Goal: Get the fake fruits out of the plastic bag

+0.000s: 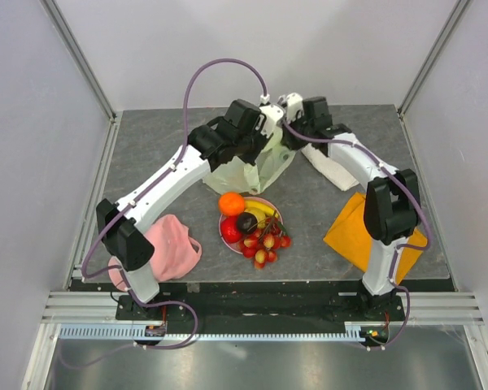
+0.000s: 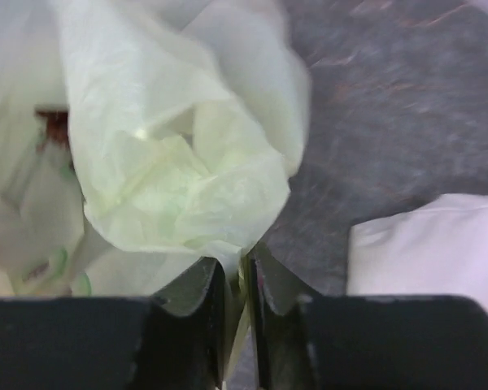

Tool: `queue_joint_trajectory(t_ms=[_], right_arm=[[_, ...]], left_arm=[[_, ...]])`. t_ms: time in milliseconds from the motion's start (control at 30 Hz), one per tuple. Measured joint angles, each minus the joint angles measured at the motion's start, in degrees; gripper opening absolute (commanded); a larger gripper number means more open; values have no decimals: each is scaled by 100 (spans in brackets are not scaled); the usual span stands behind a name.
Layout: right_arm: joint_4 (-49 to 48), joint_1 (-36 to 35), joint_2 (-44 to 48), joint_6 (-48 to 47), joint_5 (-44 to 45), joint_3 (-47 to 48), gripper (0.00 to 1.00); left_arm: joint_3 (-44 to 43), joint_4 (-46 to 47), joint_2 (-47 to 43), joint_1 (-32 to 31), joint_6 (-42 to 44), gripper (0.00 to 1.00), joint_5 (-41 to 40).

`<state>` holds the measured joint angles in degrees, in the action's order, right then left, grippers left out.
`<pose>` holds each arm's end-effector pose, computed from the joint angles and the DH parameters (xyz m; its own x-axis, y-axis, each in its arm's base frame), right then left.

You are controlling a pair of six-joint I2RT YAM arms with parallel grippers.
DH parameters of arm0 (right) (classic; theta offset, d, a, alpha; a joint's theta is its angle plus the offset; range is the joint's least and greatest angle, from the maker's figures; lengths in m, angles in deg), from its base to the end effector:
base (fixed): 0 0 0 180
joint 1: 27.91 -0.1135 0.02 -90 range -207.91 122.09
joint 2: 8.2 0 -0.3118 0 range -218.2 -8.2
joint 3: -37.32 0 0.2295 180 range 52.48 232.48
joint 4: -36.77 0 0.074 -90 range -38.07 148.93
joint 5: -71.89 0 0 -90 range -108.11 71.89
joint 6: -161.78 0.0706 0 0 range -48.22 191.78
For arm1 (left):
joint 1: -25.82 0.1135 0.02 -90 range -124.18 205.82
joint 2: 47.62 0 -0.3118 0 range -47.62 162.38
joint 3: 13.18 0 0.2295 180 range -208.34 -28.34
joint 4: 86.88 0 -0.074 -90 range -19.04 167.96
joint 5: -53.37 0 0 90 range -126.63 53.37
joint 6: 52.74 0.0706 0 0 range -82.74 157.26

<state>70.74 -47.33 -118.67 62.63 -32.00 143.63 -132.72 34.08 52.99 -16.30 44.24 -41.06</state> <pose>0.4377 0.1723 0.3010 -0.4953 -0.3383 -0.8002 -0.5871 0.8092 0.0213 0.3040 -0.2675 0.4014 -0.3984 0.5236 -0.7531 0.6783 0.7209 0.1423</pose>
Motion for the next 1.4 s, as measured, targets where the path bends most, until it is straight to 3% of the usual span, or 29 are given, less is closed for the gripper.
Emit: queue_joint_trajectory(t_ms=[67, 267, 333, 433, 533, 567, 633, 900, 967, 1167, 1233, 1400], right_arm=[[-127, 267, -39, 240, -98, 240, 7], [-579, 1141, 98, 861, -208, 354, 4], [-579, 1292, 337, 922, -260, 15, 4], [-439, 1357, 1001, 927, -334, -807, 14], [-131, 1314, 1729, 793, -575, -1469, 46], [0, 1305, 1987, 732, -693, -1657, 69], [348, 1274, 2470, 634, -905, -1932, 98], [632, 975, 3222, 437, -2103, -1241, 98], [544, 750, 3067, 435, -2485, -957, 89], [892, 210, 1751, 52, -3493, -282, 52], [1215, 42, 1165, -72, -3508, -114, 48], [1569, -319, 59, 50, -2964, 221, 48]], left_arm=[[-216, 87, 55, 125, 61, 2, -22], [-1054, 476, 382, 511, 396, 2, 83], [-1180, 551, 444, 531, 505, 2, 306], [-1204, 531, 450, 496, 656, 2, 798], [-1180, 306, 450, 461, 815, 2, 1331], [-1158, 151, 448, 446, 872, 2, 1539], [-1034, -125, 417, 439, 942, 2, 1853], [-162, -686, 42, 420, 944, 2, 1980], [-94, -647, -98, 455, 826, 2, 1840], [398, -511, -817, 579, 518, 2, 1569], [553, -501, -1005, 586, 424, 2, 1504], [920, -420, -1272, 586, 289, 1, 1438]])
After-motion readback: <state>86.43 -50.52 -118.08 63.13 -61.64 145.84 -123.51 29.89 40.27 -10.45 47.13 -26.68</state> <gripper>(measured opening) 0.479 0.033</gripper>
